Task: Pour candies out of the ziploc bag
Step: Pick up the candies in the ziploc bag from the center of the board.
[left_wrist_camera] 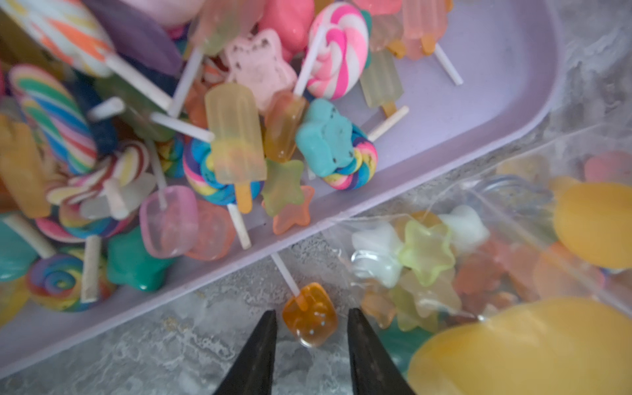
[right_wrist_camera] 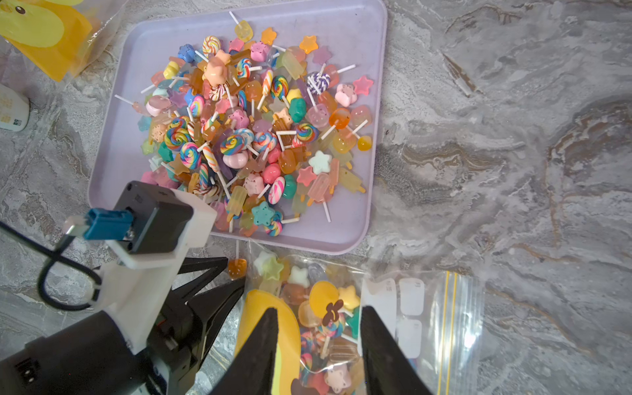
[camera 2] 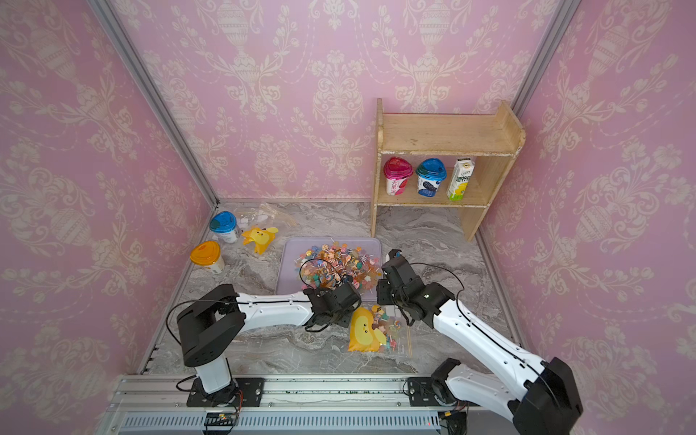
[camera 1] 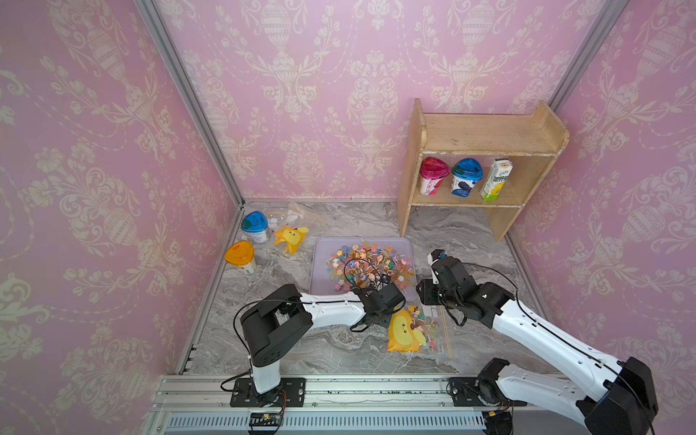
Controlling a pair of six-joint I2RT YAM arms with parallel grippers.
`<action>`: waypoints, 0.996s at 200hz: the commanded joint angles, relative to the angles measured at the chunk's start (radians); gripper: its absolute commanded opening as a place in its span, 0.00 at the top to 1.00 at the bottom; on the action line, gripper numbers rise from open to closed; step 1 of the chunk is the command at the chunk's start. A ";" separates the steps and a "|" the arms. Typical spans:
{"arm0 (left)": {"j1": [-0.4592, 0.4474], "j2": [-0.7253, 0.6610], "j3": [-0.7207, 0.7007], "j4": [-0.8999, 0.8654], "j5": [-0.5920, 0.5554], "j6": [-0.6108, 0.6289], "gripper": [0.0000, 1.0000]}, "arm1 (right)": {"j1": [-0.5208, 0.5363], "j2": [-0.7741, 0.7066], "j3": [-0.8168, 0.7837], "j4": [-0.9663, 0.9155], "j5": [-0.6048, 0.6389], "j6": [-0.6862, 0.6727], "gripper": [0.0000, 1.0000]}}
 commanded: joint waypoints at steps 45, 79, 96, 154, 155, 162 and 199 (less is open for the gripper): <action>-0.009 0.073 0.052 -0.055 -0.009 0.028 0.67 | -0.016 -0.044 -0.025 -0.006 0.008 0.020 0.57; -0.015 0.066 0.047 -0.078 -0.015 0.030 0.72 | -0.022 -0.054 -0.035 -0.003 0.007 0.024 0.57; -0.017 0.058 0.042 -0.090 -0.020 0.035 0.75 | -0.023 -0.052 -0.037 0.002 0.003 0.024 0.57; -0.017 0.015 0.032 -0.108 -0.041 0.053 0.81 | -0.025 -0.044 -0.031 0.005 0.001 0.027 0.57; -0.017 0.013 0.033 -0.111 -0.041 0.054 0.81 | -0.025 -0.044 -0.030 0.005 0.000 0.028 0.57; -0.017 0.006 0.039 -0.120 -0.046 0.059 0.81 | -0.025 -0.045 -0.028 0.005 -0.001 0.027 0.57; -0.017 -0.044 0.070 -0.161 -0.075 0.087 0.81 | -0.025 -0.046 -0.027 0.002 0.000 0.030 0.57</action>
